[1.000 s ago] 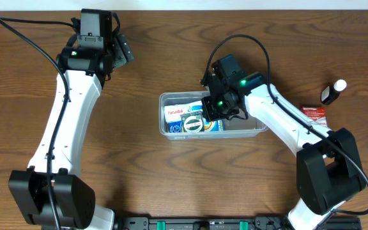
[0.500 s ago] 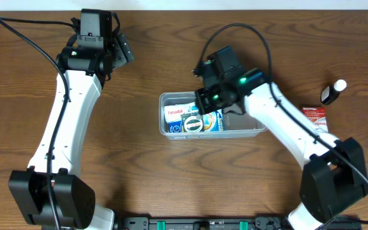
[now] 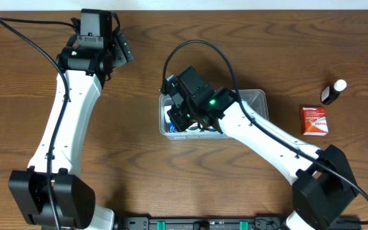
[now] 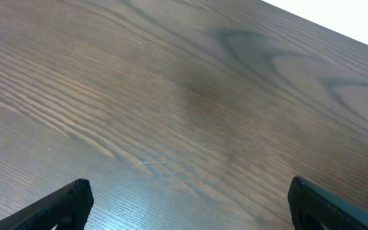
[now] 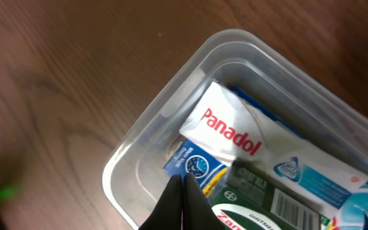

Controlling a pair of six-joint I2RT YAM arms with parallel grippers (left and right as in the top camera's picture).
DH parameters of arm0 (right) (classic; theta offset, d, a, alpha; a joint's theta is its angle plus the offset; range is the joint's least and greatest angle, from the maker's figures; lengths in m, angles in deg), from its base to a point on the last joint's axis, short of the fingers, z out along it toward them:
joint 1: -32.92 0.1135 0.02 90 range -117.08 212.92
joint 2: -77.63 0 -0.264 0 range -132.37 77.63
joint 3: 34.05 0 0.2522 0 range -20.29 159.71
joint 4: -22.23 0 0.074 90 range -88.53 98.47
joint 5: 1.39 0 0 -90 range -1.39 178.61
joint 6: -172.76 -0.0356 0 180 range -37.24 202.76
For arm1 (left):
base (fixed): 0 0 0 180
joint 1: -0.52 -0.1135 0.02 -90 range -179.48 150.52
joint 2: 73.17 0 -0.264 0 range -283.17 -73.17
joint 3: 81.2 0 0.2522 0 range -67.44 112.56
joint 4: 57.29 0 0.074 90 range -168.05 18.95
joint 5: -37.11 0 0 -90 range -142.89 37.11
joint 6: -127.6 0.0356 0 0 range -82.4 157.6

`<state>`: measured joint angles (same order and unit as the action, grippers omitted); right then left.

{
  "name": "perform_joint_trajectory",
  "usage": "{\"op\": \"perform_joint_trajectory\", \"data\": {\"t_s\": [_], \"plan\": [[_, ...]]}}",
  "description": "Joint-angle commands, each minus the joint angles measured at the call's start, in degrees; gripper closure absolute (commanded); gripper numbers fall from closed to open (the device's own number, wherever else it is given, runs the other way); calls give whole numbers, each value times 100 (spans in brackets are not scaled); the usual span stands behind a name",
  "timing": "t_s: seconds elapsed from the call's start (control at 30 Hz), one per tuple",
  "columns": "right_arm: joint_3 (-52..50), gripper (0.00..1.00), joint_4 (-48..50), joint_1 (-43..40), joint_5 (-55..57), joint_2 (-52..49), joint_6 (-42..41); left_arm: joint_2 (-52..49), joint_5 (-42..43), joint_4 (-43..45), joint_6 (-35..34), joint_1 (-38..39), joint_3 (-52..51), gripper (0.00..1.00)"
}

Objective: Pack container

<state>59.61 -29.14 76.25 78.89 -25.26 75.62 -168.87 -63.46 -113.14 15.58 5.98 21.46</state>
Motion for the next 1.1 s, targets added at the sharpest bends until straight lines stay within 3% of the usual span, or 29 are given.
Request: {"op": "perform_joint_trajectory", "data": {"t_s": [0.0, 0.23, 1.07], "plan": [[92, 99, 9, 61, 245, -269, 498, 22, -66, -13, 101, -2, 57, 2], [92, 99, 26, 61, 247, -553, 1222, 22, -66, -13, 101, -2, 57, 2], [92, 99, -387, 57, 608, -579, 2011, 24, -66, -13, 101, -2, 57, 2]]}}
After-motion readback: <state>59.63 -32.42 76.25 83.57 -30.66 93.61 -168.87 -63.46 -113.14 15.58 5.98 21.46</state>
